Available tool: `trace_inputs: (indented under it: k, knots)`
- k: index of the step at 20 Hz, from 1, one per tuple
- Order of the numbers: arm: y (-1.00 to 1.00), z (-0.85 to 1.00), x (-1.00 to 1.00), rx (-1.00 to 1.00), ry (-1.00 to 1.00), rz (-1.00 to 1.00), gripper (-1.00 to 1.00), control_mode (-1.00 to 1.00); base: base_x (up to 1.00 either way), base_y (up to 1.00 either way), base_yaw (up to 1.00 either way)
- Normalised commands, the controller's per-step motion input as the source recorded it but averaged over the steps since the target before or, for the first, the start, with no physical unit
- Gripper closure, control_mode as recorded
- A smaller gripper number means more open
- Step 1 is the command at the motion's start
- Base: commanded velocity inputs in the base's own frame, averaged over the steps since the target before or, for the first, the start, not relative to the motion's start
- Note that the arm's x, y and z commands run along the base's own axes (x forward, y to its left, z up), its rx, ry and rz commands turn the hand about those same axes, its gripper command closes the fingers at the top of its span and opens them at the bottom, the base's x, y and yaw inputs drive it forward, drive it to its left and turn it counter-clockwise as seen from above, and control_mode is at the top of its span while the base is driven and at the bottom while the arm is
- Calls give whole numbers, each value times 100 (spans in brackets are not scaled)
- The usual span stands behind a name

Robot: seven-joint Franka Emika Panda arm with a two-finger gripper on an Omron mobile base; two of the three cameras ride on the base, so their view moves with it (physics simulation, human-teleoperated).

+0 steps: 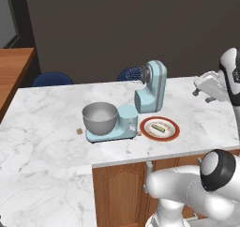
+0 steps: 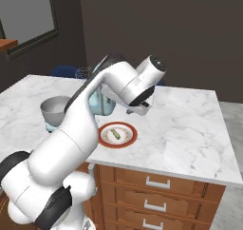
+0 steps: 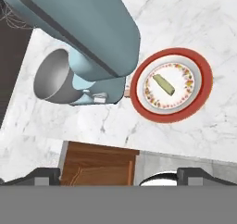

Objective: Add butter and sugar cubes to the stand mixer bowl and then turn on the stand mixer to begin making frosting.

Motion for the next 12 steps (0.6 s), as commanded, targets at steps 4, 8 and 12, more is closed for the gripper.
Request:
trace_inputs:
  k: [4,8,12]
  knots:
    - [0,-47,27,12,-15,16,-100,-100,0,0,0]
    - [0,-44,12,7,-28,18,-100,-100,0,0,0]
    - [0,-37,0,5,-42,20,-100,-100,0,0,0]
